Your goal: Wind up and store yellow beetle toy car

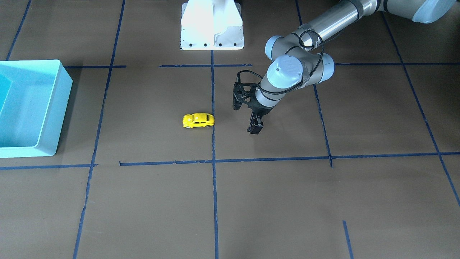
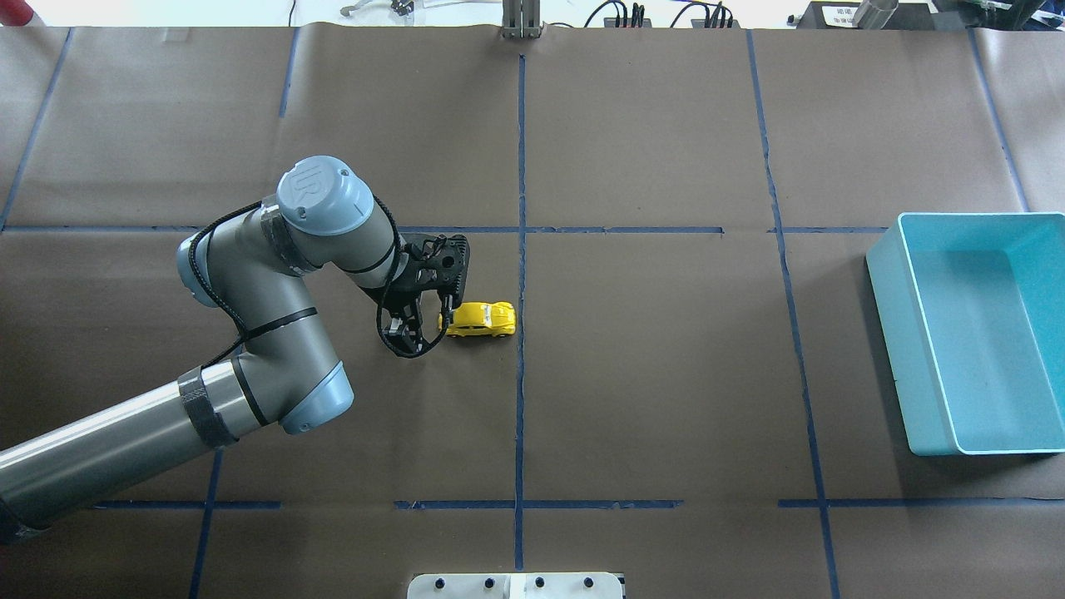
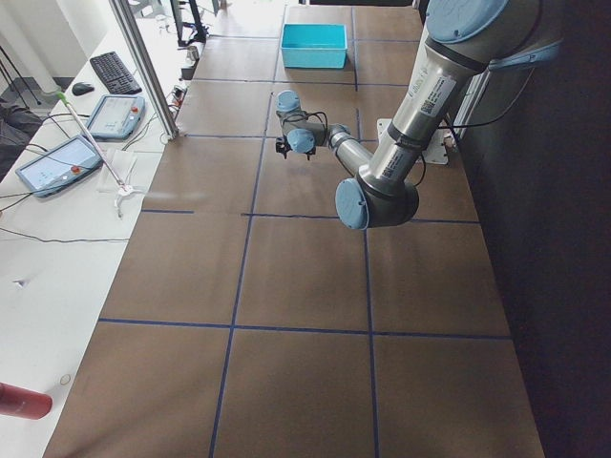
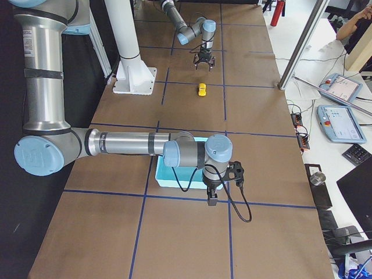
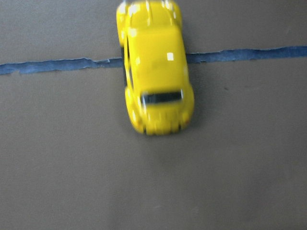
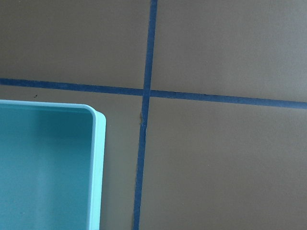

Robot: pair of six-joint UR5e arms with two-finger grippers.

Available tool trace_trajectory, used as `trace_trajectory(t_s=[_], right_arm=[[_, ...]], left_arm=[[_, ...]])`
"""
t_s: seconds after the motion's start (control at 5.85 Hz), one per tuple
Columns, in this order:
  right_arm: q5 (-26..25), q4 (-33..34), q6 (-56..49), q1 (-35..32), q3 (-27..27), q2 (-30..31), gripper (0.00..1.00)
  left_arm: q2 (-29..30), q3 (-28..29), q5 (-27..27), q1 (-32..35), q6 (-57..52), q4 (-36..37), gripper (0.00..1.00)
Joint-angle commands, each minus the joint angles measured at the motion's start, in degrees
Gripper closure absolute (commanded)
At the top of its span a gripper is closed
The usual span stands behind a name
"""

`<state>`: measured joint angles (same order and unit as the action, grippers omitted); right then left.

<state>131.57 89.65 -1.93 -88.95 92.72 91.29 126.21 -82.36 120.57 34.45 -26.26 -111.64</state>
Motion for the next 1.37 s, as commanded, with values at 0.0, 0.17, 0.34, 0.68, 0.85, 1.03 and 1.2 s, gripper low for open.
trace_trajectory(t_s=[0.0, 0.17, 0.34, 0.68, 0.85, 1.03, 1.2], right_arm=[[0.0, 0.0, 0.0, 0.0, 0.0, -0.1, 0.0], [0.0, 0.0, 0.0, 0.0, 0.0, -0.1, 0.0], [0.0, 0.0, 0.0, 0.0, 0.1, -0.1, 0.0], [0.1, 0.0, 0.0, 0.0, 0.2, -0.1, 0.0], [0.1, 0.0, 0.0, 0.0, 0.3, -0.2, 0.0], [0.4, -0.1, 0.0, 0.0, 0.3, -0.3, 0.0], [0.6, 0.0, 0.0, 0.0, 0.3, -0.3, 0.0]], left_arm=[[-0.1, -0.1, -0.1, 1.0, 0.0, 0.1, 0.0], [-0.3, -0.1, 0.0, 2.9, 0.0, 0.4, 0.0], [-1.9, -0.3, 0.2, 5.2, -0.1, 0.5, 0.0], [-4.1, -2.2, 0.2, 7.4, -1.7, 1.9, 0.0], [-5.8, -4.1, 0.3, 8.1, -1.6, 4.0, 0.0], [-8.6, -7.7, 0.3, 9.8, -1.6, 7.7, 0.0], [-14.2, -14.5, 0.3, 12.6, -1.5, 11.6, 0.0]])
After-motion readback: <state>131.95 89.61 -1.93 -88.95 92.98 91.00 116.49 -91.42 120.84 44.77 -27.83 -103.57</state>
